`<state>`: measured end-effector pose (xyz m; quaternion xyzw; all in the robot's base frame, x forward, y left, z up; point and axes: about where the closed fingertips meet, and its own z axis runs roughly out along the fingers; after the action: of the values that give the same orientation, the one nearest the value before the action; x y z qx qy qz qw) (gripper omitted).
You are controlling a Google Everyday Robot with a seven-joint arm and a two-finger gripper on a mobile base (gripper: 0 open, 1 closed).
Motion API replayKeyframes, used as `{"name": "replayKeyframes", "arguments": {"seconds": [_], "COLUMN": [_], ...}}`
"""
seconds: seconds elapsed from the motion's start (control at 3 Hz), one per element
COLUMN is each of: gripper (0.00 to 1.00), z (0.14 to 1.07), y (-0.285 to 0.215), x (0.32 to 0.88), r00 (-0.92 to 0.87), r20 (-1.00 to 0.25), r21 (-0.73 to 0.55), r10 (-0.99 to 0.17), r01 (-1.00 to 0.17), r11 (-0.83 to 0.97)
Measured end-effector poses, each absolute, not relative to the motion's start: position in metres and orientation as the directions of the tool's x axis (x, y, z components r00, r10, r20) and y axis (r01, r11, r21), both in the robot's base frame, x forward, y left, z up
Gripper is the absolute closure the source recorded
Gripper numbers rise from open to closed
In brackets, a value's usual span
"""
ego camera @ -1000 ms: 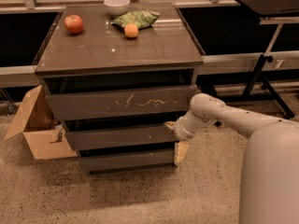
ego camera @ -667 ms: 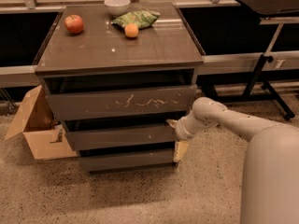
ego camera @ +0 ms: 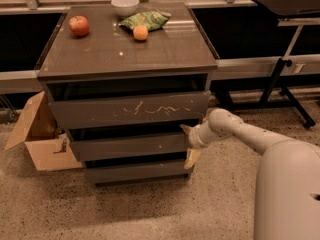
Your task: Open middle drawer
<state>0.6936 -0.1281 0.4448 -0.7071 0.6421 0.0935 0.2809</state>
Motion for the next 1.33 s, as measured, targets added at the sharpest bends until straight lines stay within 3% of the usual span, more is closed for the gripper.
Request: {"name": "replayKeyframes", "arguments": {"seconds": [0.67, 1.0, 1.33], "gripper": [0.00, 0.20, 0.52], "z": [0.417, 0.422, 0.421], "y": [-0.119, -0.110, -0.097], "x": [0.735, 0.739, 0.718], "r00": [0.185, 0.207, 0.208], "r20": [-0.507, -0.519, -0.551], "r21": [-0.262, -0.285, -0.279], "r10": [-0.842, -0.829, -0.808], "r01": [-0.964, -0.957, -0.959], "r11": [-0.053, -0.060, -0.056]}}
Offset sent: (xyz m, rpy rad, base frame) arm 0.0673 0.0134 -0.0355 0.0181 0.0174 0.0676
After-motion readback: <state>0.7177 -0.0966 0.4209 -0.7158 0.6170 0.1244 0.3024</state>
